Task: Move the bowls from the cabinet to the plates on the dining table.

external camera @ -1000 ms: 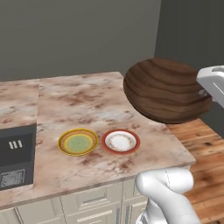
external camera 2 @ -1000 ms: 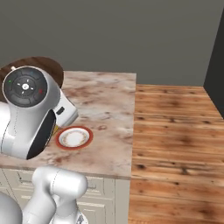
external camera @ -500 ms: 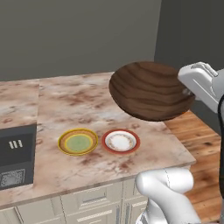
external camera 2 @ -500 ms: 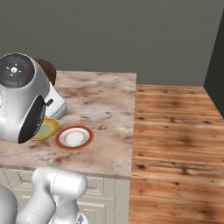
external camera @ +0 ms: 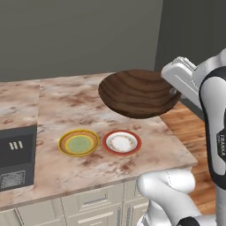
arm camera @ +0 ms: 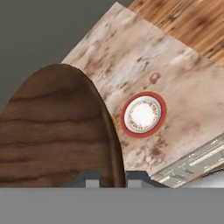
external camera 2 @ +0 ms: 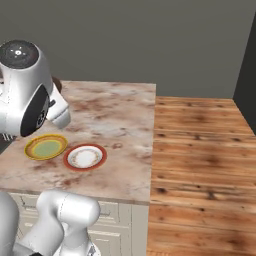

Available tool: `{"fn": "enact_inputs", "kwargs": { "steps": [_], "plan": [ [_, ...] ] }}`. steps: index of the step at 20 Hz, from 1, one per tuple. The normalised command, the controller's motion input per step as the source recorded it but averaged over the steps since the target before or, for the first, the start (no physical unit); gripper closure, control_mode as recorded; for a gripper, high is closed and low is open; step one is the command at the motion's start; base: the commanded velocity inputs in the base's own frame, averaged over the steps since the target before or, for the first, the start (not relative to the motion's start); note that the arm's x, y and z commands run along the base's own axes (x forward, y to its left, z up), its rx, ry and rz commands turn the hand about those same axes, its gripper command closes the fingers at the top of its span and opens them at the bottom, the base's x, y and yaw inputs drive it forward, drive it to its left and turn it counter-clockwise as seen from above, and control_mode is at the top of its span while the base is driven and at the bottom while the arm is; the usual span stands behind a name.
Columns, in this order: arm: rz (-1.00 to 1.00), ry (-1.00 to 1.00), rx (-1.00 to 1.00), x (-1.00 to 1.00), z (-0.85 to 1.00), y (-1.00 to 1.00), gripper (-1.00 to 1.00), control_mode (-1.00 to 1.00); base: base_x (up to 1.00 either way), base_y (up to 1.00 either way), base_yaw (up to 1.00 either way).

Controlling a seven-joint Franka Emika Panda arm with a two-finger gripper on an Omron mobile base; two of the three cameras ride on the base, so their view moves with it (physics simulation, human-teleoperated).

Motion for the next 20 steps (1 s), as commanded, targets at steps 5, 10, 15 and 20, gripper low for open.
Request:
{"fn": "enact_inputs", "kwargs": {
  "steps": [5,10,15,20],
  "plan": [
    [0.00,0.09,0.05,0.21,-0.31,0.50,1.00,-1.00,0.00,0.00,0.00],
    [0.00,0.03,0.12,0.24,-0.36,0.35,1.00,-1.00,0.00,0.00,0.00],
    [0.00,0.03,0.05,0.26,-0.31,0.31,1.00,-1.00,0.00,0.00,0.00],
    [0.00,0.19,0.00,0.36,-0.38,0.34,1.00,-1.00,0.00,0.00,0.00]
  ]
}}
